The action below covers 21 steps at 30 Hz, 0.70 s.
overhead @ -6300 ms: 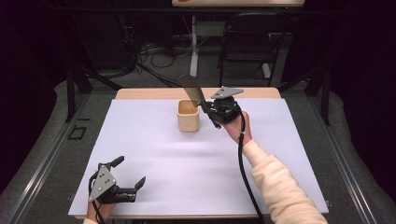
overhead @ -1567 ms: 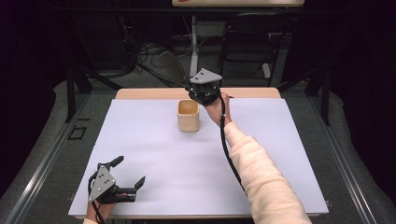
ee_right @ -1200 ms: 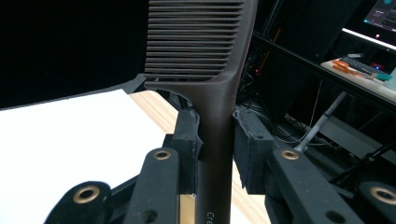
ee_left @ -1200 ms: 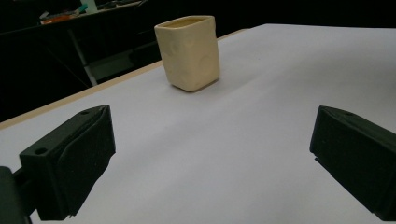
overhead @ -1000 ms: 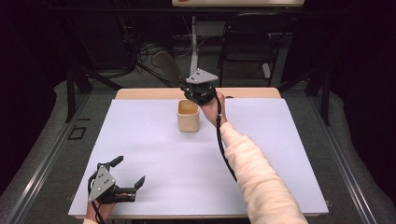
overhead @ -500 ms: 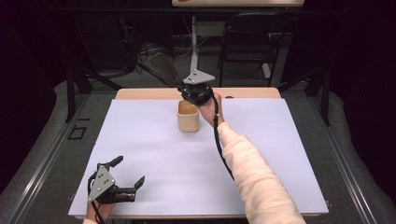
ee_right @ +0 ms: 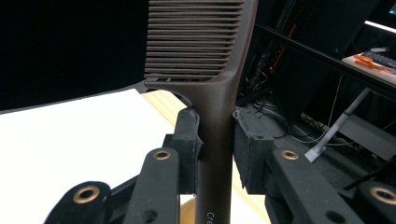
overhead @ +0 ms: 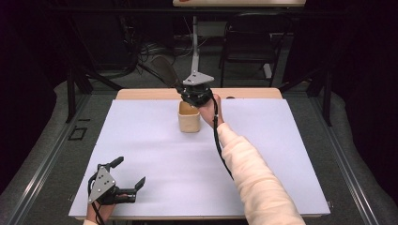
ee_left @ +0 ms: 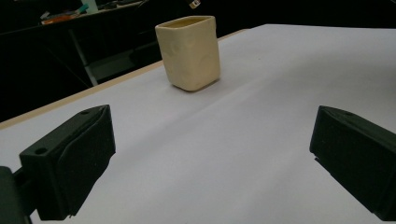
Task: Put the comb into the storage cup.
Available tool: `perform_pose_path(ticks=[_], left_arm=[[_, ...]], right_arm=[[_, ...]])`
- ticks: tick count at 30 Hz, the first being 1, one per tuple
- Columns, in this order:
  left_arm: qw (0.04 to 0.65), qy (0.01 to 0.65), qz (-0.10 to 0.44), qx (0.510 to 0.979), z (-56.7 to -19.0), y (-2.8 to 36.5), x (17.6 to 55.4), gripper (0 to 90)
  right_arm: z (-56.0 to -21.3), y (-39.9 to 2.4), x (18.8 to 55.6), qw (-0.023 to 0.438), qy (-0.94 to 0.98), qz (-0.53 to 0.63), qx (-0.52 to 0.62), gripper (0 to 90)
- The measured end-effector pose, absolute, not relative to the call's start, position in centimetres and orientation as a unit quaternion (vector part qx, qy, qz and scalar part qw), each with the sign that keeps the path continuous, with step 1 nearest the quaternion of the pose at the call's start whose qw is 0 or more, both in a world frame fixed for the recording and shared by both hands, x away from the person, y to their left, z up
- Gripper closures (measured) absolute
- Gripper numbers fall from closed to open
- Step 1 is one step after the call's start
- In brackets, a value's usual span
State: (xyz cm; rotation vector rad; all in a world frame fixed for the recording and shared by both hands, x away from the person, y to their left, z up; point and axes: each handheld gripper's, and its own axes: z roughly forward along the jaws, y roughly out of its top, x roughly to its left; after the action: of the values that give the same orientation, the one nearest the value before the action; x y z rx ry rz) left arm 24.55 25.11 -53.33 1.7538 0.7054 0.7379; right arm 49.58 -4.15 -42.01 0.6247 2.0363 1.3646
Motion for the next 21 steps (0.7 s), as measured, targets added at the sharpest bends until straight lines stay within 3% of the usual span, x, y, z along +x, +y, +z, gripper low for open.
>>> perform_pose_path(ticks=[21], left_arm=[[0.528, 0.295, 0.310, 0.734, -53.31, 25.20, 24.53, 0.4]], right_arm=[[-43.00, -3.98, 50.24, 0.287, 0.773, 0.511, 0.241, 72.2]])
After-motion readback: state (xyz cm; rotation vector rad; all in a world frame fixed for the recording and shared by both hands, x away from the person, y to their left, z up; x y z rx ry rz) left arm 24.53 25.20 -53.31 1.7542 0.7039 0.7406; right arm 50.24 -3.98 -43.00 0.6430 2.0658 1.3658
